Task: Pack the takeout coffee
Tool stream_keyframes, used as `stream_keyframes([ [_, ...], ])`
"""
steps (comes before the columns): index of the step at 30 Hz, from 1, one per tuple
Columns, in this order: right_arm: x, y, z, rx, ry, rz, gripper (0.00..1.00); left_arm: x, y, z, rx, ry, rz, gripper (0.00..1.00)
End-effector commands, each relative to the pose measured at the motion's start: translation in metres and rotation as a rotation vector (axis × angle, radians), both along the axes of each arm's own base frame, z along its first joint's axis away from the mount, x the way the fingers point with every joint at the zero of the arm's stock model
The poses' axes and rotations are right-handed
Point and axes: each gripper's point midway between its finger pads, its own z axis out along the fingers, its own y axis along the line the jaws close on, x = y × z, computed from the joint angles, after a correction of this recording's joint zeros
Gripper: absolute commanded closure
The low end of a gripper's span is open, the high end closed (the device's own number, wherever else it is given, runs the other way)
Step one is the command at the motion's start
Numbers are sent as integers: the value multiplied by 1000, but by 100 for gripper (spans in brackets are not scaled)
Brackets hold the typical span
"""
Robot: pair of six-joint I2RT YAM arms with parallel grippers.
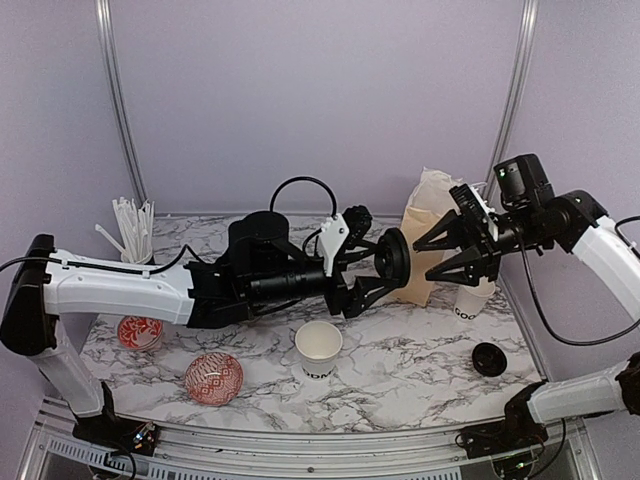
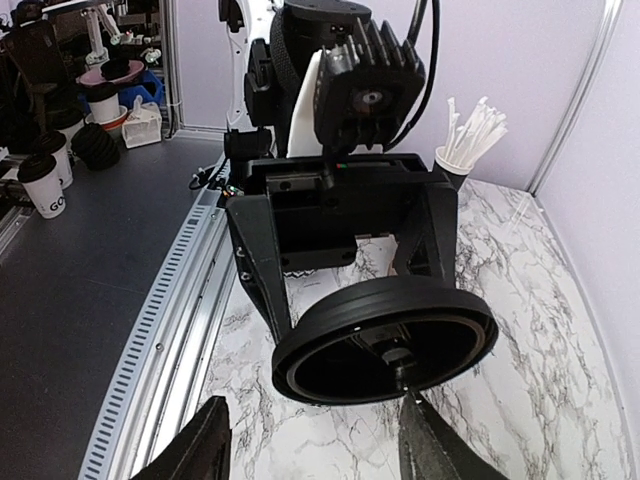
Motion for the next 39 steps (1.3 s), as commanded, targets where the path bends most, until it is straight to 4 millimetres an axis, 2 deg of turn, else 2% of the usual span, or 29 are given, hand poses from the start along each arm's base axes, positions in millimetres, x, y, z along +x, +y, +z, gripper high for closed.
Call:
stream_keyframes([
  [1,-3,-2,0,10,-42,-13,43,-6,35,-38,252,91,45,25],
  [4,16,3,-15,-7,-33,-68,42,-11,59,-74,449,176,73,27],
  [7,63,8,-39,-35,42,-274,43,-26,81,-104,595,266,56,26],
  [11,78,22,-72,-73,176,-326,43,-29,108,-135,769,350,117,26],
  [14,85,32,-85,-104,239,-354,45,-27,120,-147,858,386,164,28],
  [16,85,39,-96,-125,315,-347,46,-27,125,-151,903,403,172,28],
  [19,83,44,-108,-139,409,-330,47,-18,133,-156,951,401,248,29],
  [23,84,47,-125,-158,493,-342,46,-12,132,-156,950,398,278,29],
  [28,81,53,-147,-190,599,-319,52,-10,130,-160,963,393,284,29],
  [33,72,63,-158,-227,620,-282,52,-10,128,-165,978,397,283,30],
  [39,67,65,-165,-241,634,-269,52,-8,125,-158,959,391,282,30],
])
